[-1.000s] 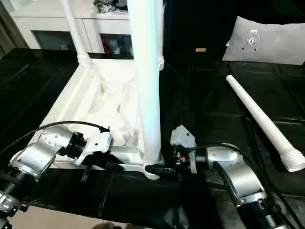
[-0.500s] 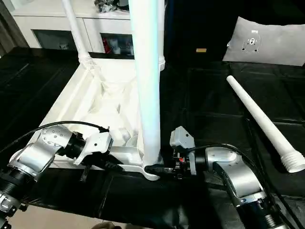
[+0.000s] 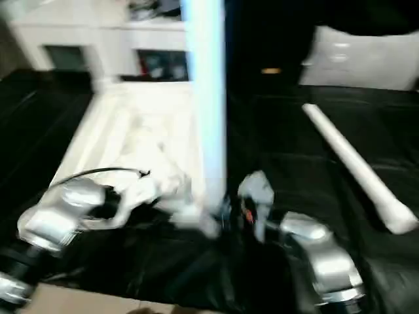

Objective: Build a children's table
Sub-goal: Rotate leg to tighten

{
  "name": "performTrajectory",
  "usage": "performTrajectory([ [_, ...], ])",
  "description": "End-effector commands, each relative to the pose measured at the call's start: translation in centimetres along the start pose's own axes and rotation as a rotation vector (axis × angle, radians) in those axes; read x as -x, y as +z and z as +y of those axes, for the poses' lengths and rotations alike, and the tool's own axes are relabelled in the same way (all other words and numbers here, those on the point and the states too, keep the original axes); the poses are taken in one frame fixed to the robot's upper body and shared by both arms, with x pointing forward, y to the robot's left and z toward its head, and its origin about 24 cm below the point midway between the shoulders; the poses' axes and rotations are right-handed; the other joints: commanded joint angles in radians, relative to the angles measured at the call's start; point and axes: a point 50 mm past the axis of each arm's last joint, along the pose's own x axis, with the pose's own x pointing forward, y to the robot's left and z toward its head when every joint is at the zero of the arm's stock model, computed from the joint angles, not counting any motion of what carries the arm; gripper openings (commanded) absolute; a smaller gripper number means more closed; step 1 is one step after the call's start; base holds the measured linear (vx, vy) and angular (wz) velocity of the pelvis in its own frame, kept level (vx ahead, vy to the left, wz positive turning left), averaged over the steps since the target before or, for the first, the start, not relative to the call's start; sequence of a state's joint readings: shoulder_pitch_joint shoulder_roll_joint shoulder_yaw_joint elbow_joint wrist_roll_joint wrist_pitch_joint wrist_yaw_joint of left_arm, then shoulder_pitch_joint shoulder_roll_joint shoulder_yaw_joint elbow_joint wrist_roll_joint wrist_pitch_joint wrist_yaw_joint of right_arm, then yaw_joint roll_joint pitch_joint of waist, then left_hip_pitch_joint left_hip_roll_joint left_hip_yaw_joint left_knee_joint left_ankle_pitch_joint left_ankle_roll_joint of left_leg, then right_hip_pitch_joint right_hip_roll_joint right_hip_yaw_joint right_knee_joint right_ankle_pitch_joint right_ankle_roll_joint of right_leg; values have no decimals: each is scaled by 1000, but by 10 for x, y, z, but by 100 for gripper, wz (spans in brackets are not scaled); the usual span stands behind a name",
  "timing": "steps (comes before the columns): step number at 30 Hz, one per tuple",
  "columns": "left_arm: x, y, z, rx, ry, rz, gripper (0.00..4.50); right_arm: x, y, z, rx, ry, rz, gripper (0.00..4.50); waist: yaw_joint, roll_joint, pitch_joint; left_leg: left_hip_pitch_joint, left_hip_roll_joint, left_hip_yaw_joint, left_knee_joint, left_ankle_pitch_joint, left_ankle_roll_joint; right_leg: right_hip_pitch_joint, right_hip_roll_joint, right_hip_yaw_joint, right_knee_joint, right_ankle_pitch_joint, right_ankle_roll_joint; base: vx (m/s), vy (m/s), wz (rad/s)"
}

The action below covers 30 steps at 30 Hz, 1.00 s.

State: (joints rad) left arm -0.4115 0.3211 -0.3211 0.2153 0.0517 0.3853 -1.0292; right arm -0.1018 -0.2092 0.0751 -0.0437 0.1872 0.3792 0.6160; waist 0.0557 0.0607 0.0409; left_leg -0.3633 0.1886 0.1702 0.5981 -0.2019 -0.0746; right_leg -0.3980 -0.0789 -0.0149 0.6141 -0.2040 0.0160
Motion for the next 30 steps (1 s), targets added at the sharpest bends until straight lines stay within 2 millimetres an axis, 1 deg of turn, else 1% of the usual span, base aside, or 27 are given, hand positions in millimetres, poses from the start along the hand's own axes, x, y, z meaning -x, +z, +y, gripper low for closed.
performTrajectory([
  [1, -22, 34, -10, 22, 97, -136, 0, -30, -9, 39, -102, 71, 40, 261, -5, -17, -43, 0, 20, -10, -88, -259, -15, 32, -43, 22, -98, -400, -138, 0, 0, 0],
  [2, -23, 35, -11, 34, 112, -140, 0, -32, -9, 40, -113, 52, 35, 261, -7, -17, -43, 1, 20, -9, -88, -257, -16, 32, -42, 23, -97, -401, -135, 0, 0, 0],
  [3, -27, 38, -11, 48, 157, -147, 0, -37, -8, 42, -144, 6, 26, 261, -9, -10, -46, 0, 19, -11, -88, -252, -16, 32, -42, 22, -98, -385, -133, 0, 0, 0],
  [4, -32, 43, -14, 68, 209, -152, 0, -42, -6, 44, -158, -49, 23, 261, -13, -6, -46, -3, 19, -12, -89, -244, -15, 33, -40, 22, -96, -350, -137, 0, 0, 0],
  [5, -32, 43, -14, 68, 209, -152, 0, -42, -6, 44, -158, -49, 23, 261, -16, -8, -47, -3, 20, -10, -88, -241, -15, 32, -39, 22, -96, -333, -140, 0, 0, 0],
  [6, -38, 49, -18, 76, 244, -160, 0, -48, -6, 47, -143, -88, 32, 261, -19, -4, -49, -4, 18, -11, -86, -234, -13, 35, -38, 22, -93, -308, -145, 0, 0, 0],
  [7, -38, 49, -18, 76, 244, -160, 0, -48, -6, 47, -143, -88, 32, 261, -20, -6, -51, -6, 17, -11, -84, -218, -7, 36, -36, 21, -93, -272, -150, 0, 0, 0],
  [8, -41, 53, -21, 84, 248, -167, 0, -50, -6, 47, -133, -119, 38, 261, -19, -5, -52, -6, 16, -10, -83, -213, -3, 37, -36, 21, -92, -259, -152, 0, 0, 0],
  [9, -43, 57, -24, 82, 250, -176, 0, -51, -6, 46, -137, -144, 36, 261, -19, -5, -54, -7, 16, -9, -81, -197, 3, 38, -36, 23, -89, -223, -160, 0, 0, 0],
  [11, -45, 61, -31, 72, 221, -180, 0, -50, -5, 40, -162, -200, 16, 261, -19, -5, -56, -8, 15, -8, -78, -176, 11, 40, -37, 23, -88, -192, -163, 0, 0, 0],
  [12, -44, 61, -32, 66, 216, -175, 0, -48, -4, 37, -179, -212, -1, 296, -17, -3, -59, -9, 14, -8, -77, -154, 17, 42, -36, 22, -86, -164, -165, 0, 0, 0],
  [13, -43, 60, -32, 59, 207, -170, 0, -46, -3, 35, -182, -220, -15, 317, -17, -1, -59, -9, 15, -8, -76, -138, 21, 42, -34, 21, -82, -124, -172, 0, 0, 0],
  [14, -41, 58, -30, 54, 208, -163, 0, -44, -2, 33, -189, -218, -28, 331, -17, -1, -60, -9, 15, -8, -74, -131, 23, 43, -34, 21, -81, -106, -177, 0, 0, 0],
  [16, -38, 55, -27, 48, 212, -153, 0, -42, 0, 32, -192, -208, -44, 340, -18, 2, -59, -9, 15, -8, -75, -130, 27, 46, -34, 19, -78, -74, -189, 0, 0, 0],
  [17, -37, 54, -27, 48, 207, -150, 0, -41, 0, 32, -182, -205, -48, 352, -19, 1, -58, -10, 15, -8, -76, -137, 27, 45, -33, 19, -79, -80, -190, 0, 0, 0],
  [19, -33, 50, -24, 56, 202, -142, 0, -38, 2, 29, -158, -201, -56, 375, -21, 3, -54, -7, 16, -7, -79, -177, 19, 44, -34, 19, -84, -133, -189, 0, 0, 0],
  [21, -27, 41, -17, 34, 200, -120, 0, -29, 3, 24, -149, -184, -77, 388, -22, 4, -54, -6, 17, -8, -81, -194, 17, 44, -35, 21, -86, -159, -183, 0, 0, 0],
  [22, -25, 37, -14, 25, 200, -109, 0, -24, 3, 22, -143, -174, -85, 388, -19, 5, -54, -5, 17, -9, -81, -201, 18, 43, -34, 21, -89, -167, -176, 0, 0, 0],
  [23, -22, 34, -11, 7, 189, -101, 0, -20, 4, 20, -130, -162, -93, 404, -19, 11, -53, -5, 17, -9, -82, -206, 17, 43, -34, 21, -88, -168, -173, 0, 0, 0],
  [24, -15, 29, -6, -23, 156, -84, 0, -11, 4, 16, -97, -132, -101, 417, -19, 8, -54, -5, 17, -10, -82, -209, 16, 44, -34, 20, -88, -163, -172, 0, 0, 0],
  [25, -14, 29, -6, -27, 152, -82, 0, -9, 5, 15, -92, -127, -102, 428, -19, 10, -54, -4, 17, -8, -81, -211, 18, 43, -34, 21, -87, -155, -173, 0, 0, 0],
  [26, -11, 26, -3, -43, 138, -75, 0, -4, 5, 13, -75, -109, -104, 428, -18, 9, -55, -4, 18, -10, -81, -210, 19, 44, -35, 21, -86, -151, -176, 0, 0, 0],
  [27, -8, 24, -2, -56, 118, -67, 0, 0, 5, 10, -51, -101, -103, 436, -17, 12, -54, -4, 17, -9, -81, -210, 20, 43, -35, 20, -86, -154, -181, 0, 0, 0],
  [28, -5, 22, 1, -73, 103, -52, 0, 7, 6, 6, -25, -76, -103, 444, -17, 11, -53, -4, 17, -8, -81, -217, 22, 43, -36, 21, -87, -165, -183, 0, 0, 0],
  [29, -3, 20, 2, -97, 74, -45, 0, 10, 6, 3, -9, -60, -103, 444, -15, 12, -54, -4, 18, -10, -80, -214, 21, 45, -37, 21, -86, -163, -183, 0, 0, 0],
  [30, 1, 16, 3, -123, 34, -22, 0, 16, 7, 0, 25, -16, -96, 444, -14, 12, -55, -4, 18, -10, -79, -210, 27, 44, -37, 21, -86, -160, -187, 0, 0, 0],
])
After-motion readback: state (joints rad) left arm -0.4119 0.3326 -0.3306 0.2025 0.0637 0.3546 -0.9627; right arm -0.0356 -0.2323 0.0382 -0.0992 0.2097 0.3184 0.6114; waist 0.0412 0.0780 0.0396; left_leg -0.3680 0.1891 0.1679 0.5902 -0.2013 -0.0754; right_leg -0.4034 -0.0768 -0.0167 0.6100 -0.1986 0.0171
